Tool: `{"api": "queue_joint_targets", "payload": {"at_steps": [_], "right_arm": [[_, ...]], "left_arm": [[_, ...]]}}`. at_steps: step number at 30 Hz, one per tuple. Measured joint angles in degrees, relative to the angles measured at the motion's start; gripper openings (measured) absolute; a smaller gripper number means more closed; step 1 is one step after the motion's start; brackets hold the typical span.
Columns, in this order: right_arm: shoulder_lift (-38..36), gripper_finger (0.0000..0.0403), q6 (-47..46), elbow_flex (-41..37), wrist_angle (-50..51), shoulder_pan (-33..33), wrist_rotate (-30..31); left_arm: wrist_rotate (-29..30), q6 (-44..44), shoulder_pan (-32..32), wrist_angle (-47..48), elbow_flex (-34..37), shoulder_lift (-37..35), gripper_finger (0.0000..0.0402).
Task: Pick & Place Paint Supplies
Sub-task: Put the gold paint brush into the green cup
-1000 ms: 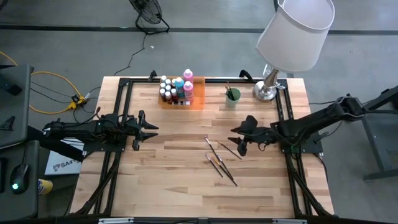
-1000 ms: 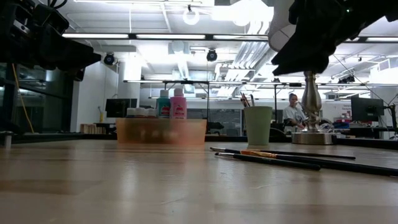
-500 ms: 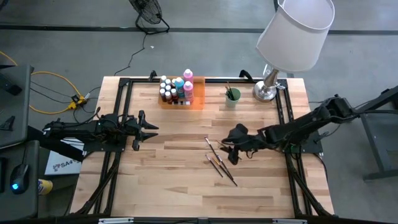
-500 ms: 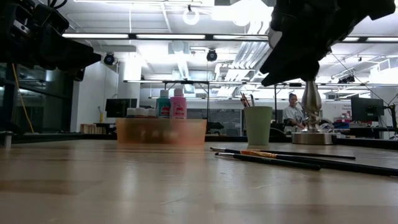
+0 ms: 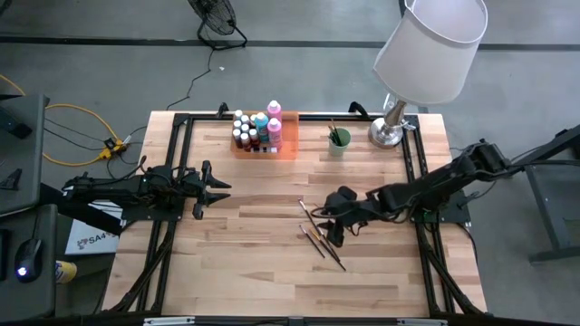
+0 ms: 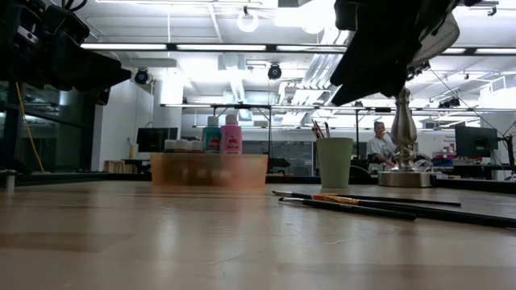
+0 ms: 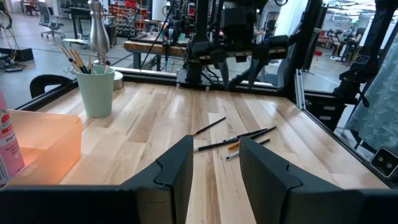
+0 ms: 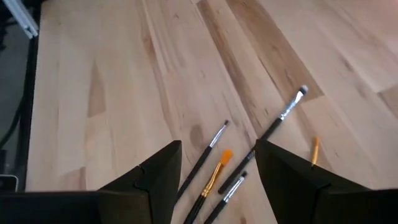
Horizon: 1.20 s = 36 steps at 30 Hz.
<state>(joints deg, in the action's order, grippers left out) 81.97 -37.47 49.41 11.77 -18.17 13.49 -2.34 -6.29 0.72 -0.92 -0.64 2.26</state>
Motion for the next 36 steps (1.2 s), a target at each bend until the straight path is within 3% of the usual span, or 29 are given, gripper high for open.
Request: {"api": "queue_joint_targets", "payload": {"at_steps": [6,15,26,36], "right_arm": [[0.21,0.0199,-5.42,2.65,7.18,0.02,-0.25],[7.46,0.0199,-5.96,6.25,10.13,2.99,-5.29],[22.75,0.0199,3.76,23.66,32.69,12.35,-8.71],[31.58,0.0199,9.44,29.43,37.22,16.67,-8.97]], "left_arm": [[0.00,-0.01,0.01,0.01,0.00,0.00,0.0126],[0.01,-0.01,0.01,-0.01,0.00,-0.02,0.0126],[0.01,-0.01,0.01,0.01,0.00,-0.02,0.0126],[-0.01,-0.01,0.01,0.01,0.00,-0.01,0.0126]]}}
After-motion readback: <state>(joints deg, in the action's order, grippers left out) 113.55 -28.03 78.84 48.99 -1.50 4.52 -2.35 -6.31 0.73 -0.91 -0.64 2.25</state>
